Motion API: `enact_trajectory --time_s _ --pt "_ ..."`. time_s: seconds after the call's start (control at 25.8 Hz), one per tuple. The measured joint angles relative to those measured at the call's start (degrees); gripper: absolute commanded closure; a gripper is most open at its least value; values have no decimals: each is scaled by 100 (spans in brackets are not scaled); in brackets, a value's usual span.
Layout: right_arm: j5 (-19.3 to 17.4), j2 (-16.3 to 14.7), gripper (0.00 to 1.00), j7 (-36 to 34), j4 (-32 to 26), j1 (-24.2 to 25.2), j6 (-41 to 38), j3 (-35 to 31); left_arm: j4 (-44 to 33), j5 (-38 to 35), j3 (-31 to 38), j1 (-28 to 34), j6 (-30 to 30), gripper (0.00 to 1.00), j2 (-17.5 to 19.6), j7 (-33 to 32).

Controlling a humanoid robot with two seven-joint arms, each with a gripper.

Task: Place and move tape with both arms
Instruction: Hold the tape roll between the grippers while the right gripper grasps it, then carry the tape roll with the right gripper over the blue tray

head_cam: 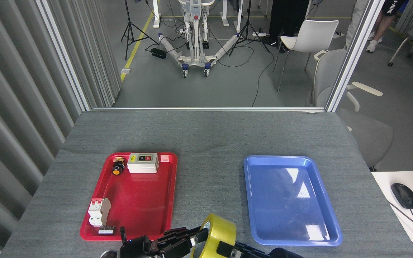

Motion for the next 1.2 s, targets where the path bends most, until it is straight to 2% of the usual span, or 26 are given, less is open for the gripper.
enact_trajectory --time_s 0.39,0.43,0.46,0.5,0.54,0.58,0.89,1.2 --pt "-20 -132 68 269 25 92 2 -221 0 0 13 3 7 100 -6 -99" --pt "-19 -127 68 269 26 107 2 -222 0 0 13 3 7 95 -6 -113" --pt "-17 -123 69 269 26 127 2 -224 0 -1 18 4 7 82 -8 -133" --pt "-15 -122 70 269 28 140 2 -225 0 -26 24 3 7 55 -10 -150" --pt "-13 -122 71 270 30 151 2 -226 1 -73 28 2 7 12 -12 -154" --pt "-12 -121 71 272 32 158 8 -227 6 -125 35 -2 7 1 -13 -154" --pt "-14 -124 71 -19 31 172 20 -225 19 -291 132 -6 -23 0 -15 72" --pt "-16 -146 75 -24 34 176 2 -309 -14 -312 280 -3 -7 0 -56 136"
